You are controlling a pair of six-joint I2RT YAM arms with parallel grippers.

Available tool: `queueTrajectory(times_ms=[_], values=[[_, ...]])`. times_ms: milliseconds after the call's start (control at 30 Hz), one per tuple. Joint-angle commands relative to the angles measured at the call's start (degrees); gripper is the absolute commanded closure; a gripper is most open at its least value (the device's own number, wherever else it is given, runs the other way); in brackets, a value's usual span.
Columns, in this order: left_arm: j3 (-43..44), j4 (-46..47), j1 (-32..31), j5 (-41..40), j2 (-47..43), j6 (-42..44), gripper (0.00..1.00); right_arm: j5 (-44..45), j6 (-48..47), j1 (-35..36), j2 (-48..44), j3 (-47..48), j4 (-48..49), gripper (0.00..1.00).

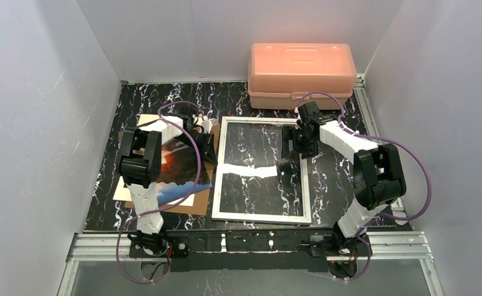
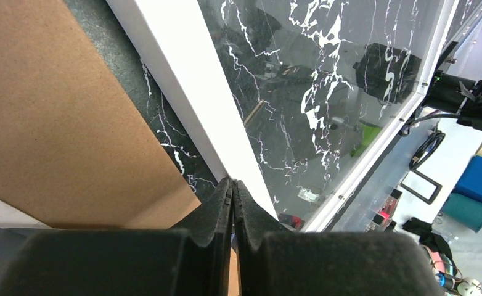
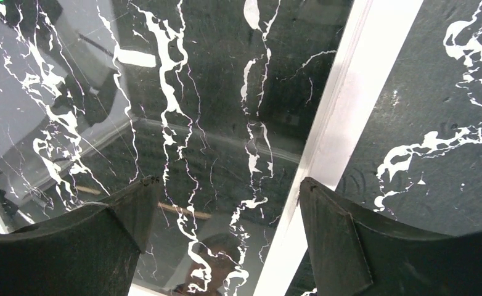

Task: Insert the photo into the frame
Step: Place the photo frame item in the photo frame.

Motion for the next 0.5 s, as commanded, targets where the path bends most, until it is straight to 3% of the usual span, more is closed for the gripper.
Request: queueTrajectory(times_ms=[0,467], values=[[-0.32,-0.52,-0.74,2.06,0.96,0.02,0.98,1.64,-1.36,0.36,0.37,3.17,-1.72,0.09],[-0.17,-0.51,-0.74,2.11,1.03,0.16,0.98,-0.16,-0.49,1.59,0.73,2.01,-0.17,0.1]])
